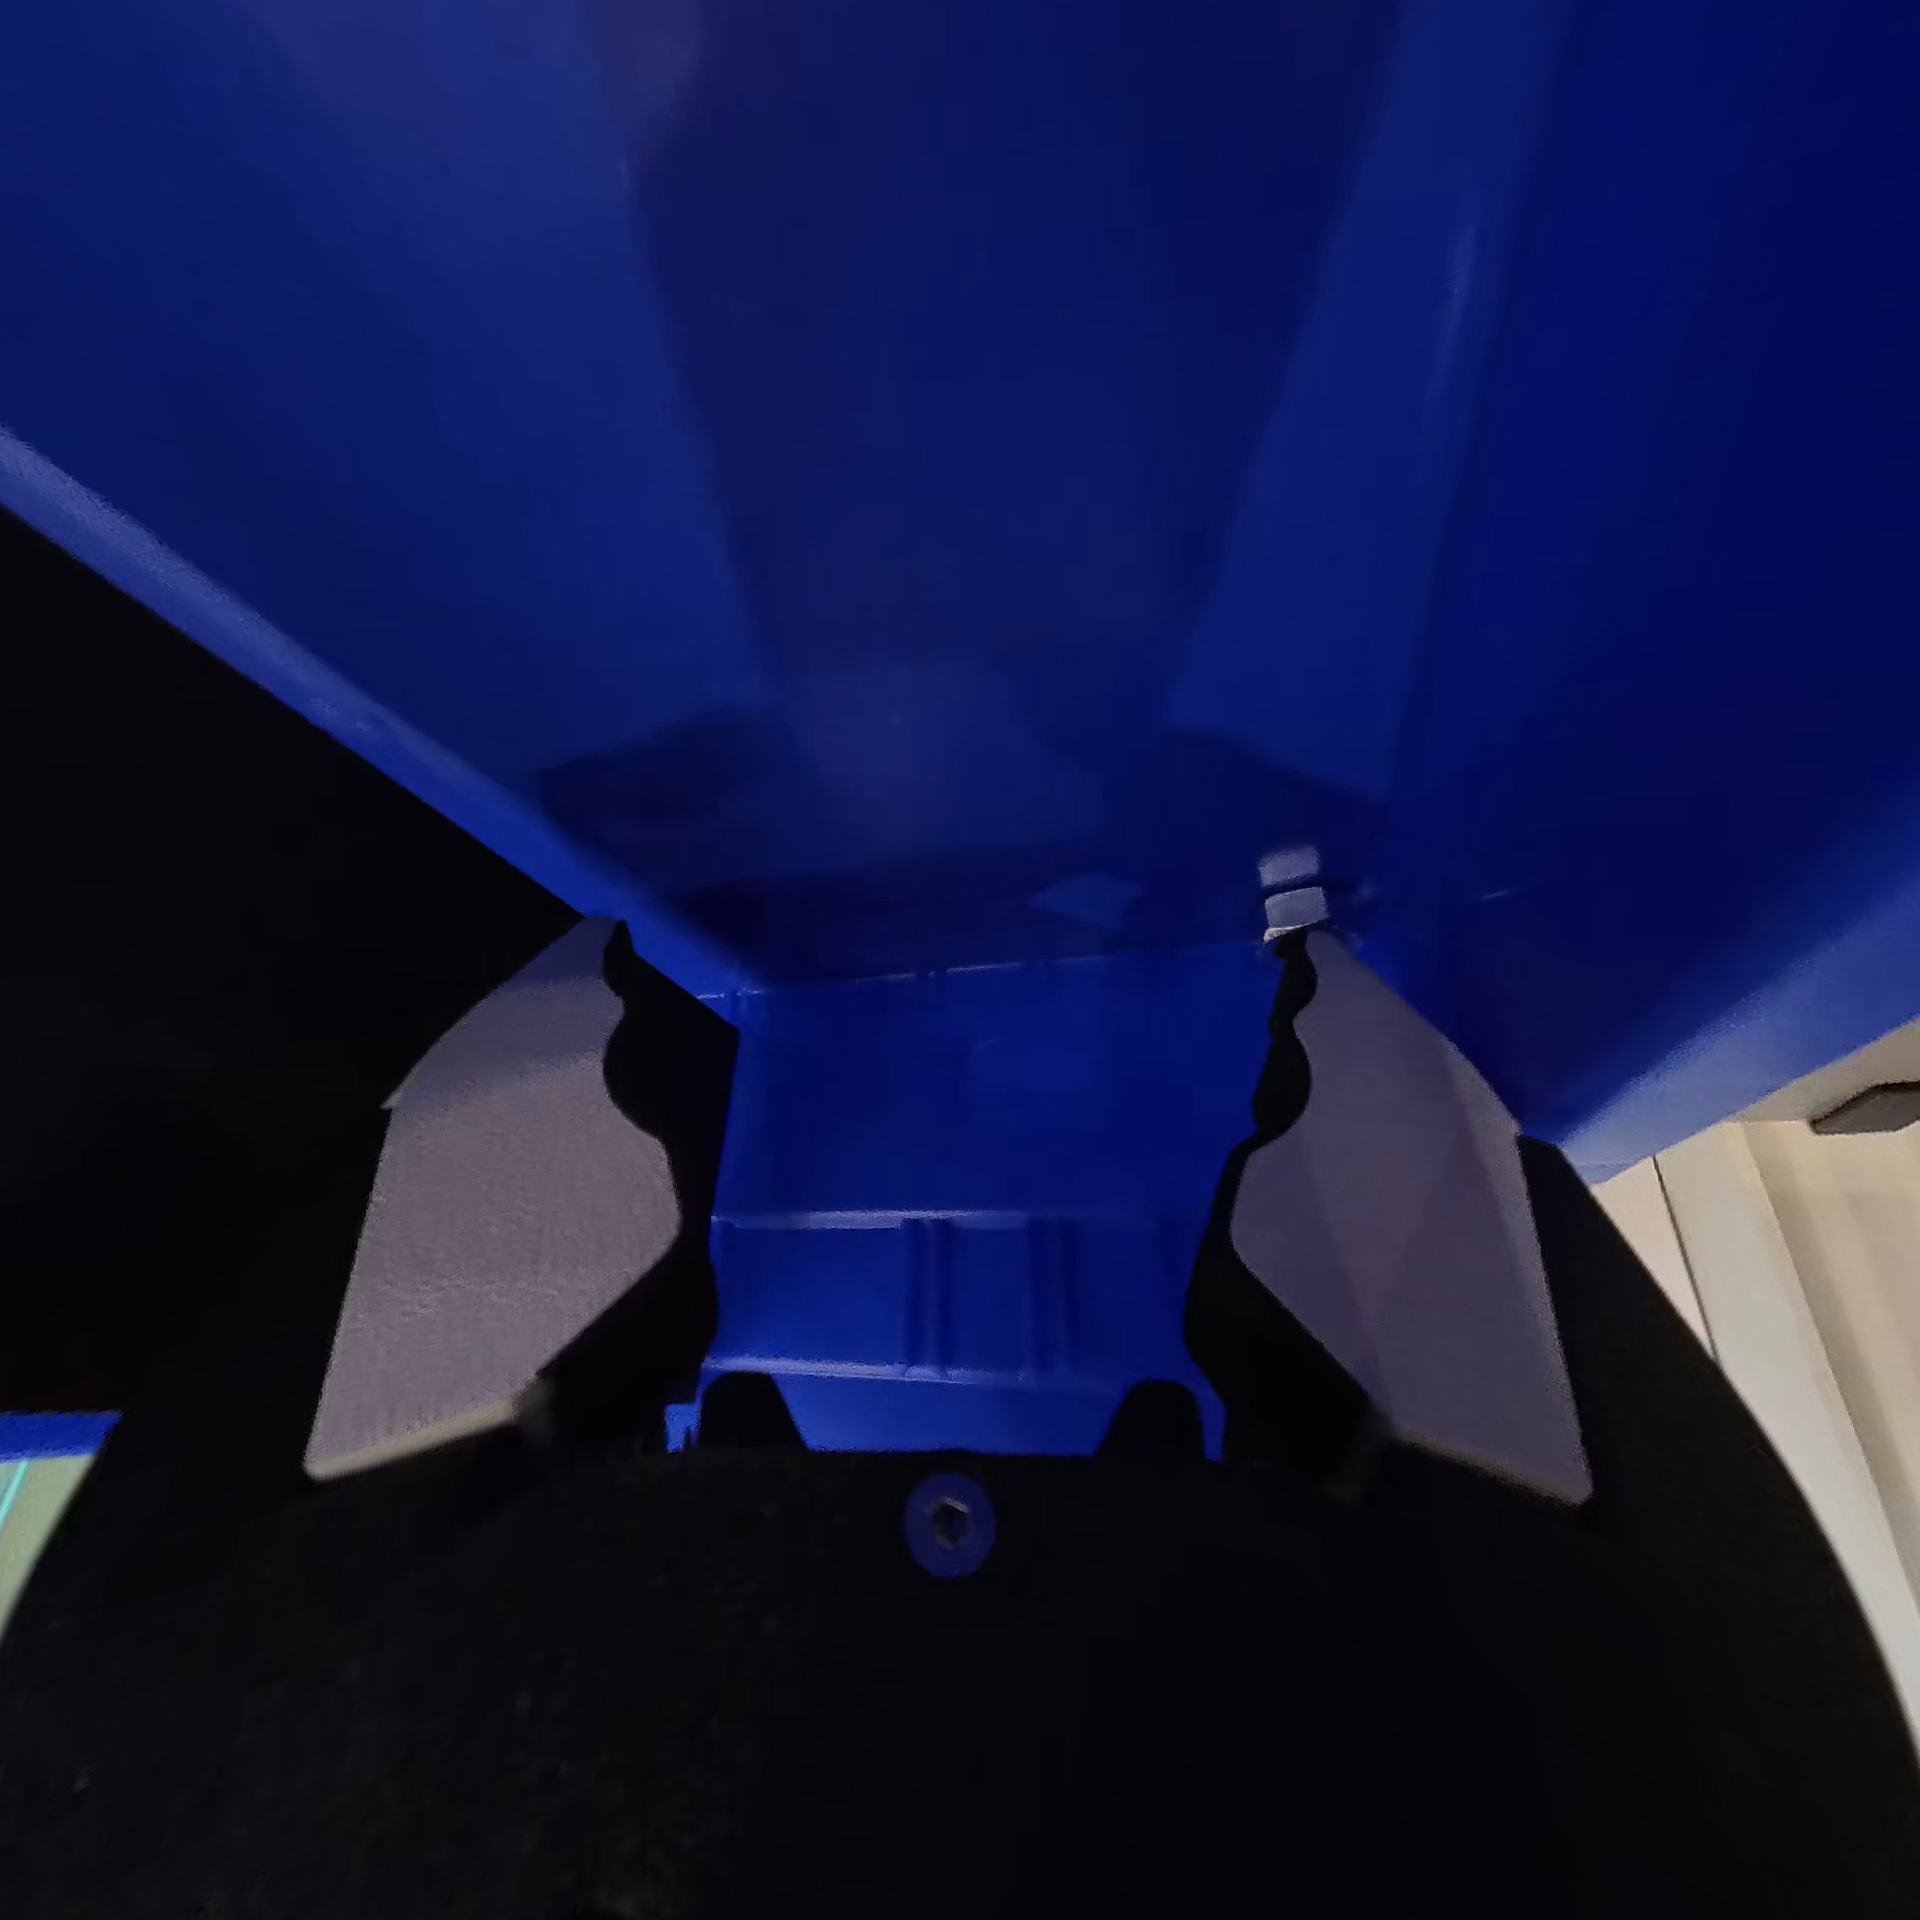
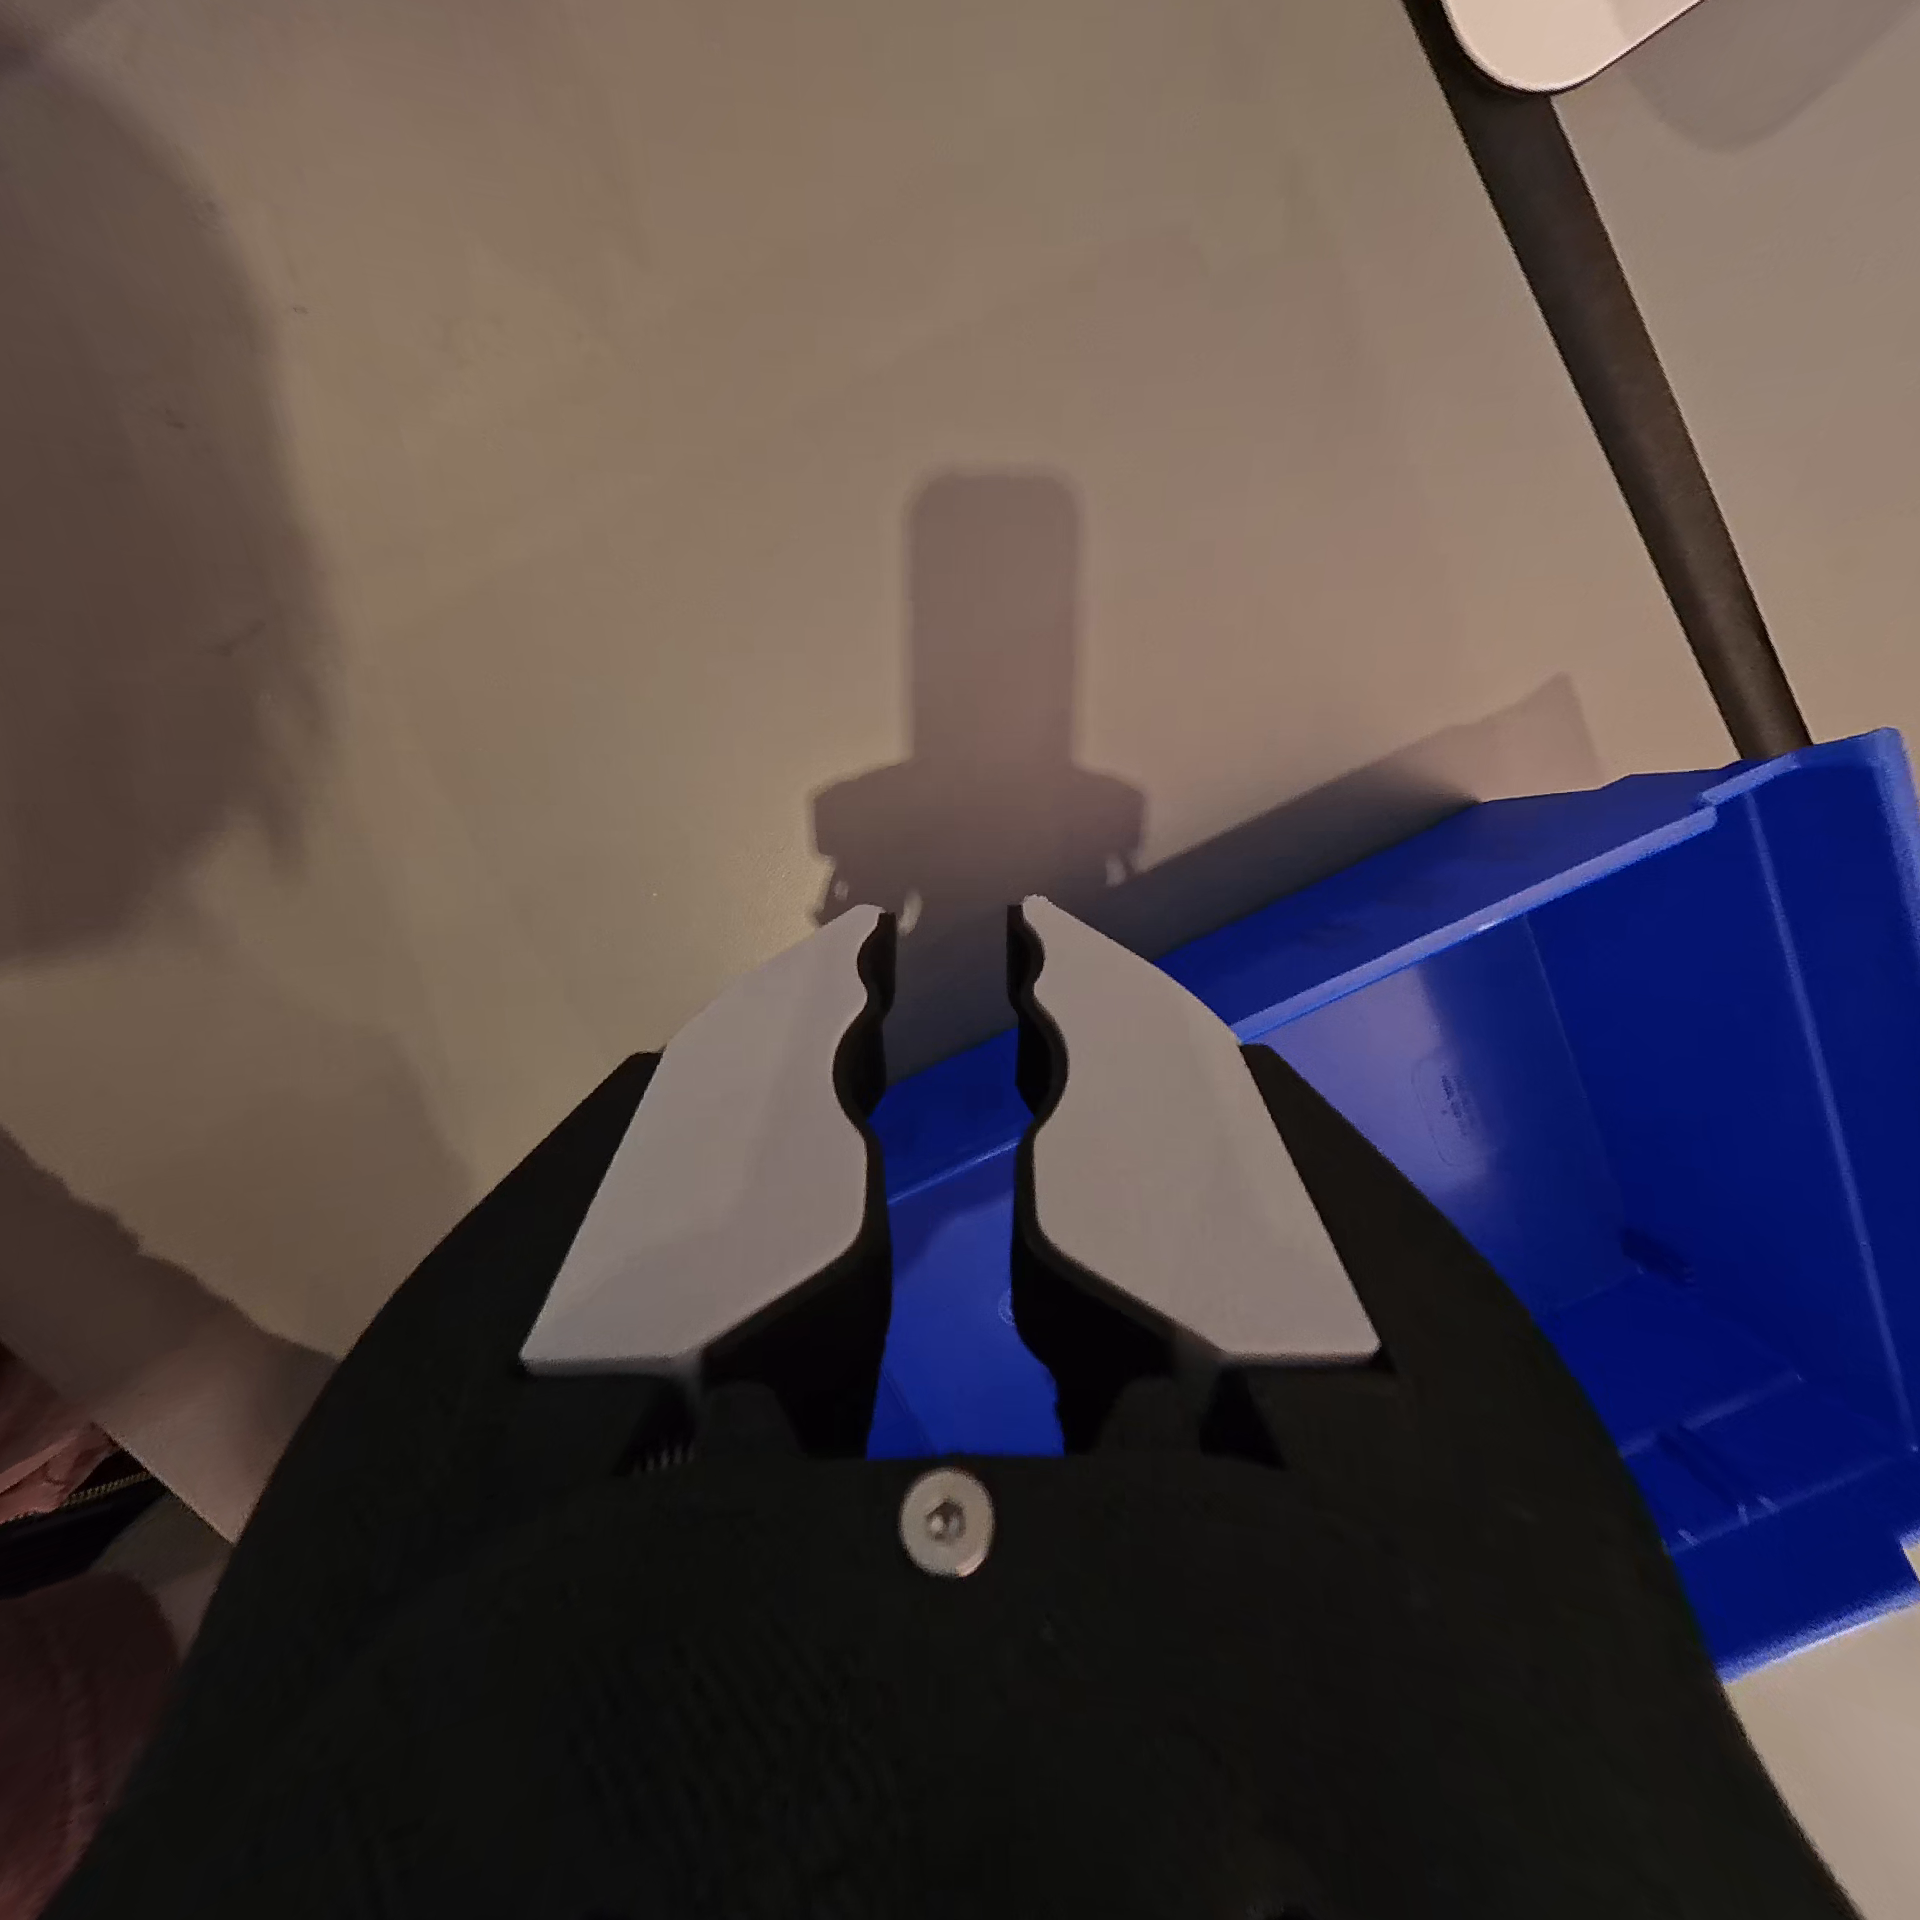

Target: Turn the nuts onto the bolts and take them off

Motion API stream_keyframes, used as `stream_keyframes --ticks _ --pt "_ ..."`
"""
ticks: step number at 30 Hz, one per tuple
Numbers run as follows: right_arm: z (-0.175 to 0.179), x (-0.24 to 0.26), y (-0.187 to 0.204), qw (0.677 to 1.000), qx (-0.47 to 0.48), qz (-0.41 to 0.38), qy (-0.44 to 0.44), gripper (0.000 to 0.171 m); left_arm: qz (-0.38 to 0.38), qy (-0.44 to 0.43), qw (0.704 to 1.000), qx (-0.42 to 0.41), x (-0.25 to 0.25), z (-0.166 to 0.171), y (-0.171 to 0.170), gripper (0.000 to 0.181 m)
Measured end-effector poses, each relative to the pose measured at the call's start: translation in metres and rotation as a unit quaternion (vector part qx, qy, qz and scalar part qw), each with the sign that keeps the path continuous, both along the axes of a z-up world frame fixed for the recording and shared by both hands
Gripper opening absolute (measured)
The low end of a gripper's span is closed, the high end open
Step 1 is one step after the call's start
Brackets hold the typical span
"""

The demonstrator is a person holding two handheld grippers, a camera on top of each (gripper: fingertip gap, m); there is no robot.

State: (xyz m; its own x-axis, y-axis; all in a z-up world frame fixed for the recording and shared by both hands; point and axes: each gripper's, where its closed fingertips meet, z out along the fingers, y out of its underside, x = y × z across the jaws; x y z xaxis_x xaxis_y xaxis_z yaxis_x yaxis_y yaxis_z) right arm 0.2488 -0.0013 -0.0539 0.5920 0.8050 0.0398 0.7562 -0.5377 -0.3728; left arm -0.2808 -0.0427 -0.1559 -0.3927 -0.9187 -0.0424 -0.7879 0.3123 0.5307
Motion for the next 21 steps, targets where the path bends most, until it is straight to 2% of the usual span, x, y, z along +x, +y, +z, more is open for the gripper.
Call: stream_keyframes --ticks 4,9,15,21 --pt "-0.002 -0.001 -0.001 1.000 -0.004 0.003 -0.002 0.021 -0.002 -0.041 0.999 0.035 0.011 0.006 0.004 0.107" --pt "-0.006 -0.002 -0.003 1.000 -0.011 0.008 -0.011 0.021 0.048 -0.118 0.990 0.055 0.029 0.022 0.007 0.093" --pt "-0.005 -0.003 -0.004 1.000 -0.011 0.011 -0.010 0.021 0.152 -0.134 0.979 0.028 0.011 0.026 -0.006 0.104" --pt "-0.004 -0.003 -0.007 1.000 -0.011 0.015 -0.010 0.021 0.129 -0.132 0.982 0.027 0.016 0.016 -0.008 0.102"
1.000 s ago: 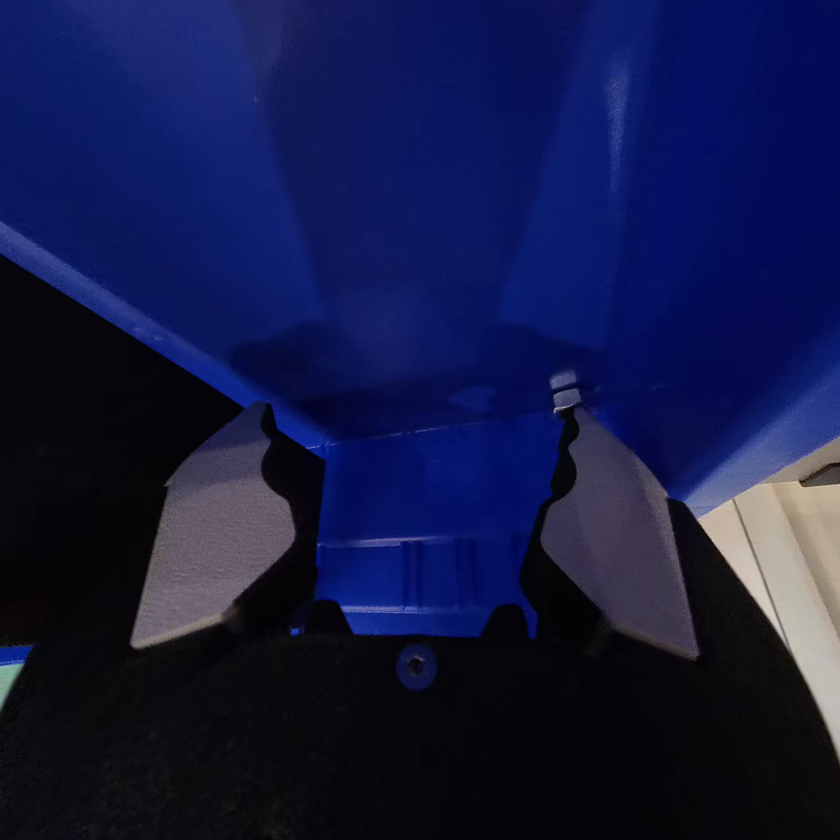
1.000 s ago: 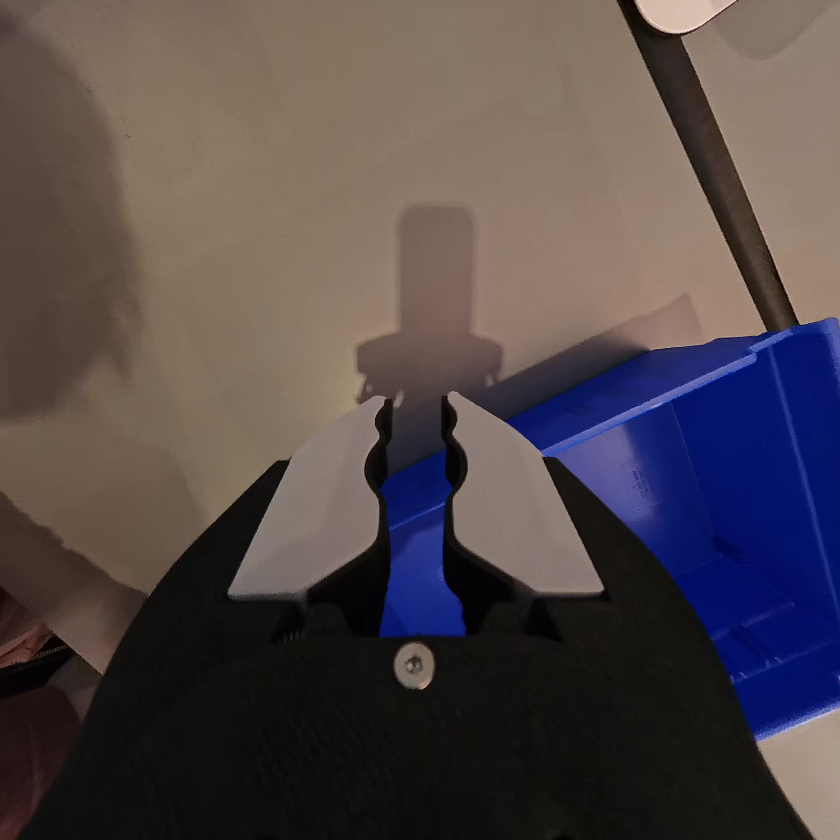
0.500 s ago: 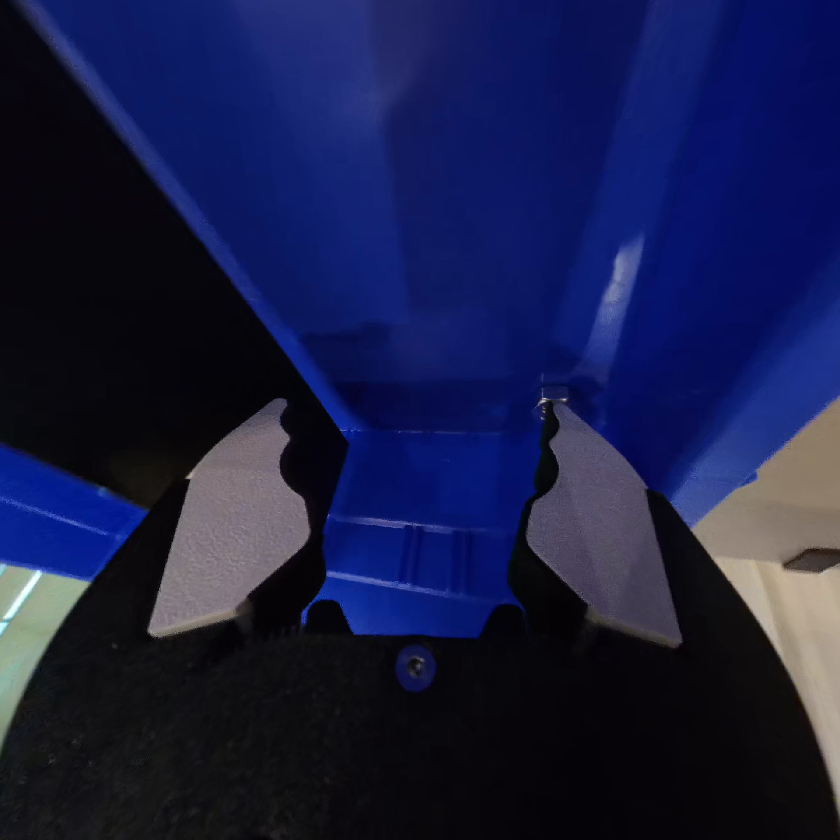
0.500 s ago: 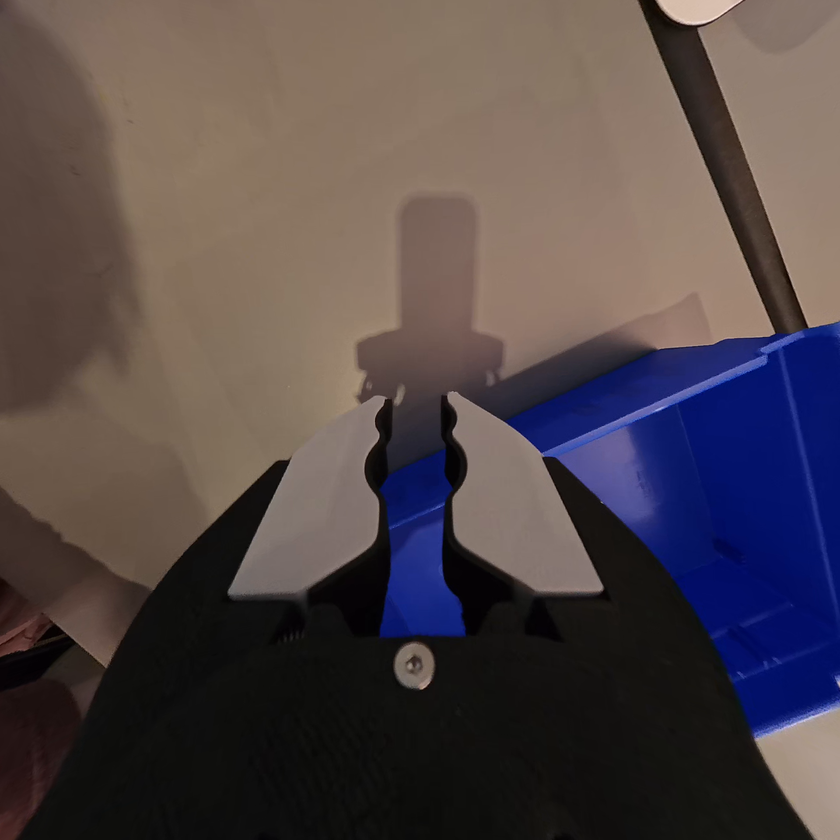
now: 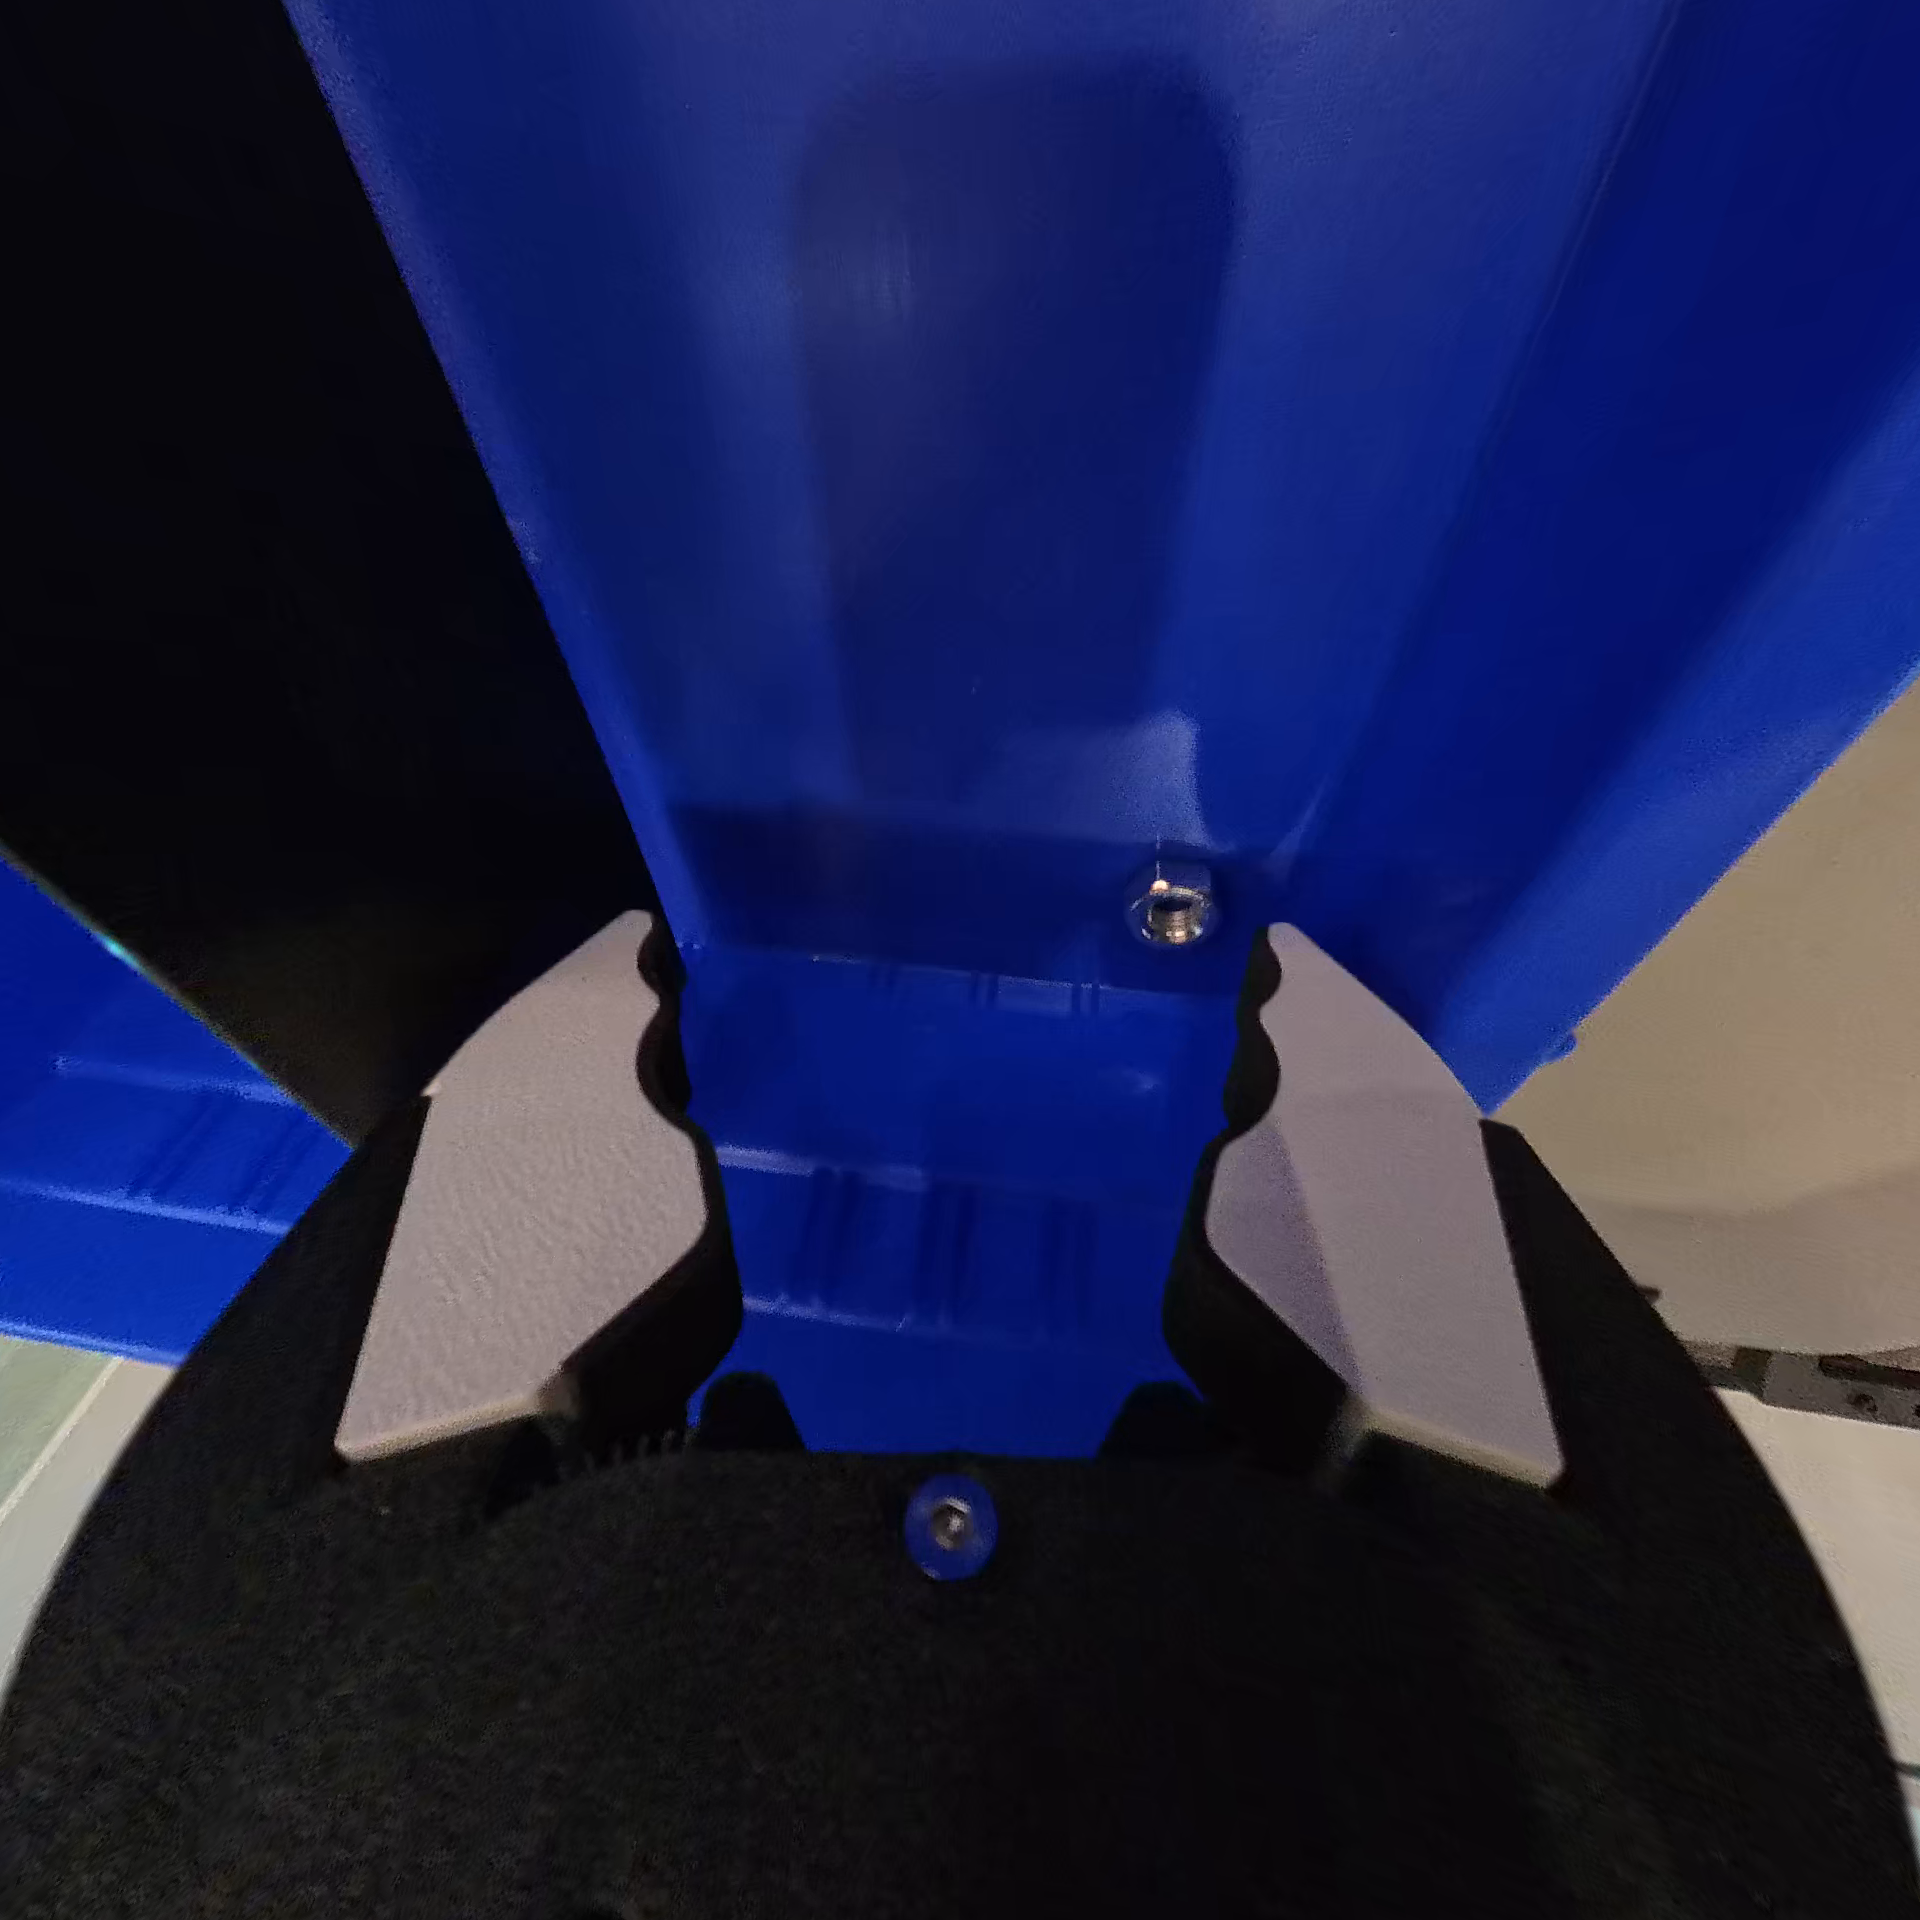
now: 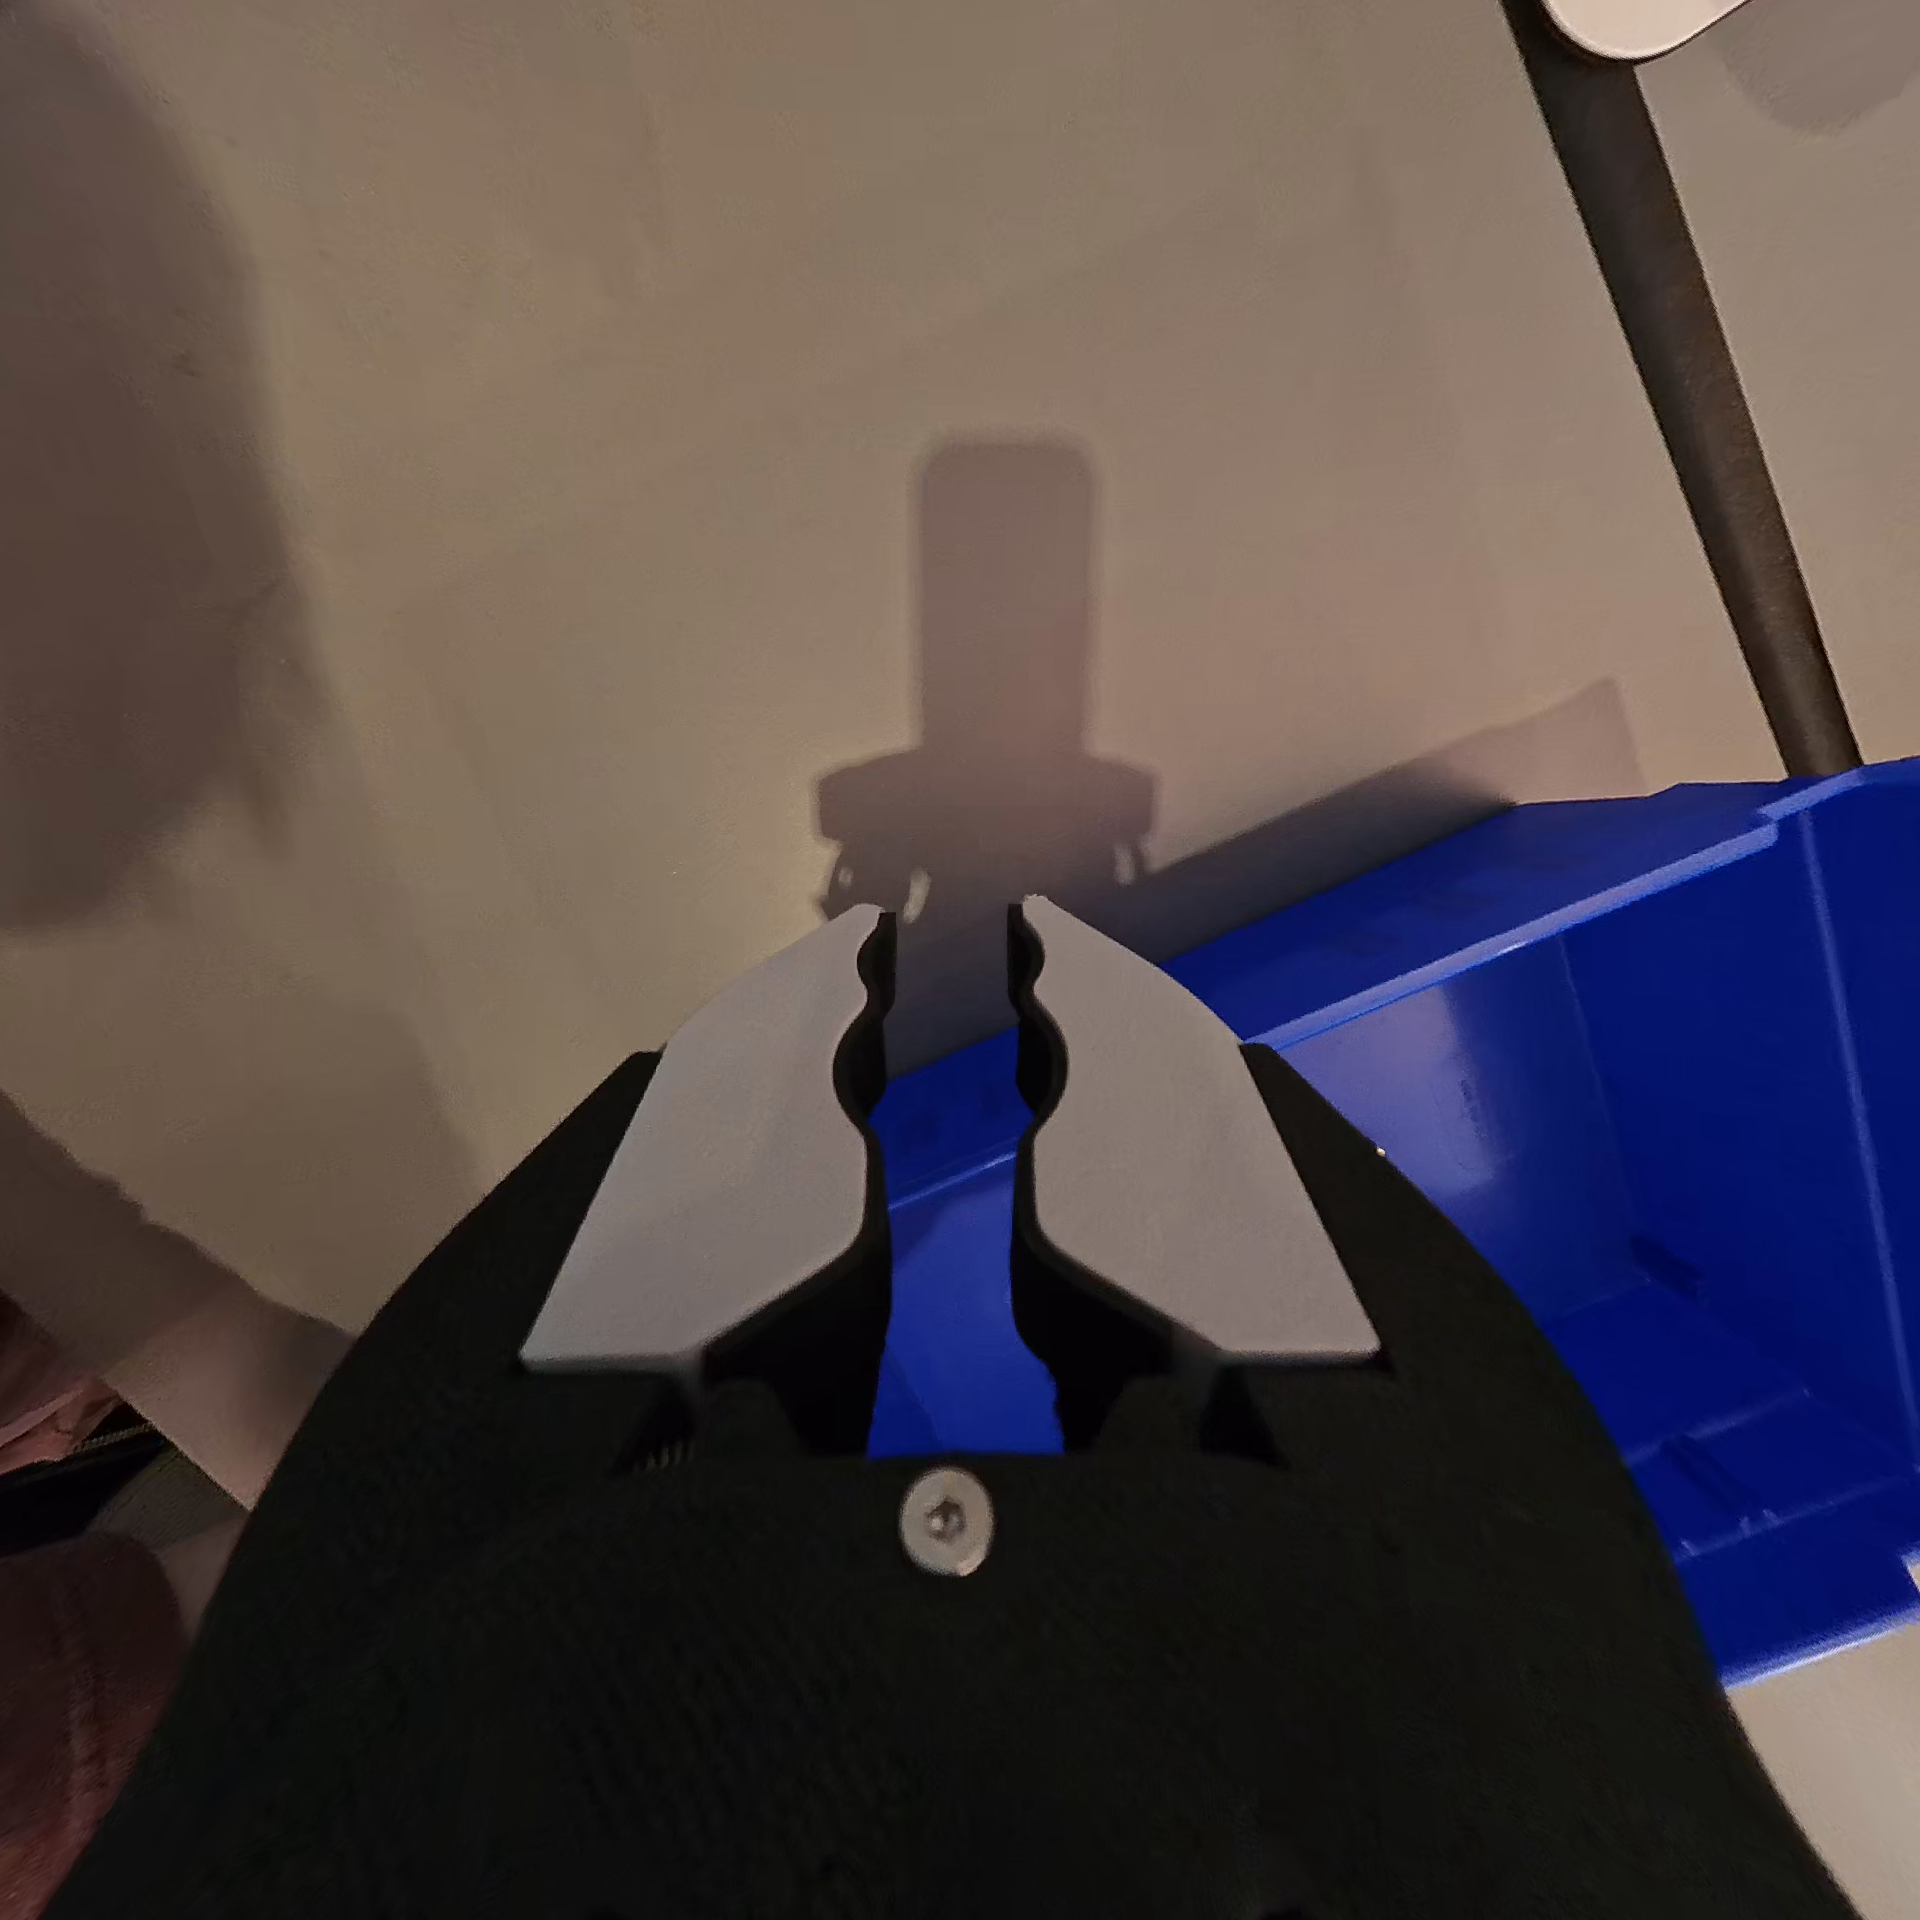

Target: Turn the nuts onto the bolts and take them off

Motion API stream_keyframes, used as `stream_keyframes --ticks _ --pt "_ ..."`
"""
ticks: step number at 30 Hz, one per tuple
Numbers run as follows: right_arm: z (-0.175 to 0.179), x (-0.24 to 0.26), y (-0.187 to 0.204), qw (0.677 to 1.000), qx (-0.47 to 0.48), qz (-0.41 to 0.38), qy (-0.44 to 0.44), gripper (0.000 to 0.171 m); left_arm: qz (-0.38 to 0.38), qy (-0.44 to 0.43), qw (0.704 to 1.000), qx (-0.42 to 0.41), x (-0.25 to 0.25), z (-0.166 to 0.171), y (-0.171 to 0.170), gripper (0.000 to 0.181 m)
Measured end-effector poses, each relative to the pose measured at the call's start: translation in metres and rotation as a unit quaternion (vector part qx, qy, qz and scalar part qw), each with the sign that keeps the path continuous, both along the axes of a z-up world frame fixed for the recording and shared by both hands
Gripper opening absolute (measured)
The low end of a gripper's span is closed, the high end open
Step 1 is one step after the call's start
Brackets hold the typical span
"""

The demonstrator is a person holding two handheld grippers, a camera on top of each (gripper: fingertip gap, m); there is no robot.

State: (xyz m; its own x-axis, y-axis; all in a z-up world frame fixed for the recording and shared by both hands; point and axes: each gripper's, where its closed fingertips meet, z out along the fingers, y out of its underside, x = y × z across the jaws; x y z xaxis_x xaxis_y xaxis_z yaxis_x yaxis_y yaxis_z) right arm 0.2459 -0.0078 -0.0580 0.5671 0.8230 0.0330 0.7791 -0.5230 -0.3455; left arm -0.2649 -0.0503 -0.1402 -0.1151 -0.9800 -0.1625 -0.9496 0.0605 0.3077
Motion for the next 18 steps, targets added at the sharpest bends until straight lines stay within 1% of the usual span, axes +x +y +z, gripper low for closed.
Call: stream_keyframes --ticks 3,6,7,9,12,13,15,18 --pt "0.001 0.001 0.000 1.000 0.001 0.001 0.001 0.021 -0.007 0.003 1.000 0.001 0.001 -0.006 0.001 0.102" --pt "0.003 0.001 0.000 1.000 0.004 0.002 0.002 0.021 -0.050 0.033 0.998 0.025 -0.008 -0.007 0.006 0.102" --pt "0.003 0.001 0.000 1.000 0.004 0.003 0.003 0.021 -0.059 0.033 0.997 0.030 -0.008 -0.008 0.007 0.099" --pt "0.002 0.001 0.000 1.000 0.003 0.004 0.002 0.021 -0.057 0.017 0.998 0.028 -0.005 -0.009 0.005 0.093" --pt "0.000 0.001 0.000 1.000 -0.001 0.004 -0.003 0.021 -0.042 0.003 0.999 0.028 -0.002 -0.009 0.006 0.089" --pt "-0.001 0.001 -0.001 1.000 -0.002 0.006 -0.005 0.021 -0.035 -0.001 0.999 0.030 -0.002 -0.009 0.008 0.085" --pt "-0.002 0.000 -0.002 1.000 -0.003 0.010 -0.008 0.021 -0.023 -0.009 0.999 0.027 -0.003 -0.008 0.010 0.071" --pt "-0.001 -0.001 -0.003 1.000 -0.003 0.014 -0.007 0.021 -0.013 -0.005 1.000 0.020 -0.007 -0.005 0.009 0.059"
